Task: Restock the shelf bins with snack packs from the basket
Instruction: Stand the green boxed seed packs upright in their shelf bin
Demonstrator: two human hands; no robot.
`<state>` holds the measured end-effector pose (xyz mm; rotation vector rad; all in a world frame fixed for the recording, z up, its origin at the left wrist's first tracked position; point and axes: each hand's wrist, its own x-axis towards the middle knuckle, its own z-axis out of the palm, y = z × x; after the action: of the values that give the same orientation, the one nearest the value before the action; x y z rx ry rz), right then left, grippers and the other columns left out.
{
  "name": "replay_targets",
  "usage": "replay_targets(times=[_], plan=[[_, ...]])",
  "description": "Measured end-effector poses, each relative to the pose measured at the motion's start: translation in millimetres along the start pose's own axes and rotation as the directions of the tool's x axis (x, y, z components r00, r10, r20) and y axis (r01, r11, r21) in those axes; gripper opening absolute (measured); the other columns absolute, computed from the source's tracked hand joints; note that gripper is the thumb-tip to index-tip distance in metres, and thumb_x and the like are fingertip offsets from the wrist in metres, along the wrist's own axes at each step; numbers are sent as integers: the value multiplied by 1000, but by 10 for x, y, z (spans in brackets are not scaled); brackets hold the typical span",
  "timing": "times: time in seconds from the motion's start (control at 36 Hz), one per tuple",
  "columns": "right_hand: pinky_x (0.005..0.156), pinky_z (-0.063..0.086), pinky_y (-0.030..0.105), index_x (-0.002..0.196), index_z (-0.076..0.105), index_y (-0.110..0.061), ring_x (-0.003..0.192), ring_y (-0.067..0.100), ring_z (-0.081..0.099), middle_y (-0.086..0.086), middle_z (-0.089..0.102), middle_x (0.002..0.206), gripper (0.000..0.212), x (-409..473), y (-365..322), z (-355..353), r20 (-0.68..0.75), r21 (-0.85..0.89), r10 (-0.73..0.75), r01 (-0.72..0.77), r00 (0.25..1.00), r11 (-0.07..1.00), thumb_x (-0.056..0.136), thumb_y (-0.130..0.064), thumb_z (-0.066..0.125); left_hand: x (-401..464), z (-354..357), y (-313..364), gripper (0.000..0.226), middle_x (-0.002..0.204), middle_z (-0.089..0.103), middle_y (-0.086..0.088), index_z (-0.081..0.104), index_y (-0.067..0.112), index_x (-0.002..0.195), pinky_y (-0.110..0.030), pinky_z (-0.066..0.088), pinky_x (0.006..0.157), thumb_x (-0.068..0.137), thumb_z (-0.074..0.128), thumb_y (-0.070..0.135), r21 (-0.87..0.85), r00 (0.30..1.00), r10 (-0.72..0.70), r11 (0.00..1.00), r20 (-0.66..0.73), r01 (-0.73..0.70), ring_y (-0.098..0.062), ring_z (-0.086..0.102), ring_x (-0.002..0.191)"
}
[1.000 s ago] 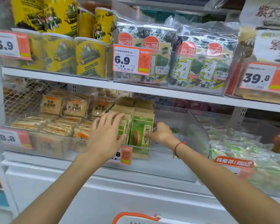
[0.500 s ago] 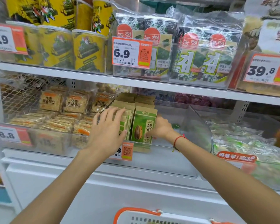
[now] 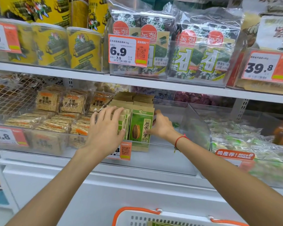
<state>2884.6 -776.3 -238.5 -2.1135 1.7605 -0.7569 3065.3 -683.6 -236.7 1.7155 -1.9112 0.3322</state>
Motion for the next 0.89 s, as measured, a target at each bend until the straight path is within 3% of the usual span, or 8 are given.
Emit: replay_targets(times=[0.28,0.44,0.56,0.64,0.69,0.75,0.81,0.89], plan=[[71,42,32,130,36,-17,102,27,59,1,61,108,69,-116,94,-70,-55,-55,-121,118,991,992,76,-27,79,-26,-16,13,62,151,26,6,23,28,146,-41,7,116,92,53,38,15,1000,1,1000,-9,-1,-14,17,141],[73,46,34,138,29,-22,101,25,60,2,55,124,77,-300,148,-183,-127,-168,-199,176,972,970,79,-43,73,-25,-38,72,70,153,24,2,26,24,146,-42,2,118,87,59,41,64,999,40,997,-30,-38,-17,12,144],[78,44,28,136,37,-23,109,15,54,-5,51,126,61,-701,219,-349,-105,-198,-407,382,907,903,84,-34,68,-39,-147,233,63,145,38,2,39,21,140,-38,14,115,84,63,35,50,978,166,986,-127,-161,-18,28,137],[76,48,30,129,46,-26,107,13,54,-8,54,120,45,-1060,335,-394,-64,-295,-518,480,853,826,88,-33,63,-96,-271,434,42,129,53,6,51,23,128,-33,36,97,88,59,31,25,958,233,972,-167,-233,-16,45,121],[68,52,34,122,53,-27,99,15,57,-9,58,111,36,-1285,442,-379,-48,-368,-576,522,816,770,88,-32,63,-167,-316,563,27,118,59,11,55,28,118,-30,42,76,92,52,33,8,963,242,970,-115,-243,-15,54,108],[62,50,28,114,57,-26,91,15,60,-9,61,104,28,-1483,572,-332,-28,-361,-602,553,798,751,87,-30,63,-249,-296,662,19,108,63,14,58,33,109,-28,39,64,93,49,33,-6,974,224,975,-19,-224,-15,60,99],[61,48,26,109,60,-27,90,14,60,-9,63,101,21,-1655,724,-246,24,-326,-582,557,813,764,88,-29,61,-352,-208,735,16,102,66,12,59,32,105,-28,39,64,93,49,32,2,976,187,982,112,-188,-18,61,96],[74,49,32,113,60,-28,101,14,58,-9,62,109,21,-1872,956,-76,176,-281,-460,492,870,824,93,-30,53,-591,40,811,15,104,68,5,60,31,102,-29,38,67,91,50,31,9,948,133,990,288,-141,-23,61,99]])
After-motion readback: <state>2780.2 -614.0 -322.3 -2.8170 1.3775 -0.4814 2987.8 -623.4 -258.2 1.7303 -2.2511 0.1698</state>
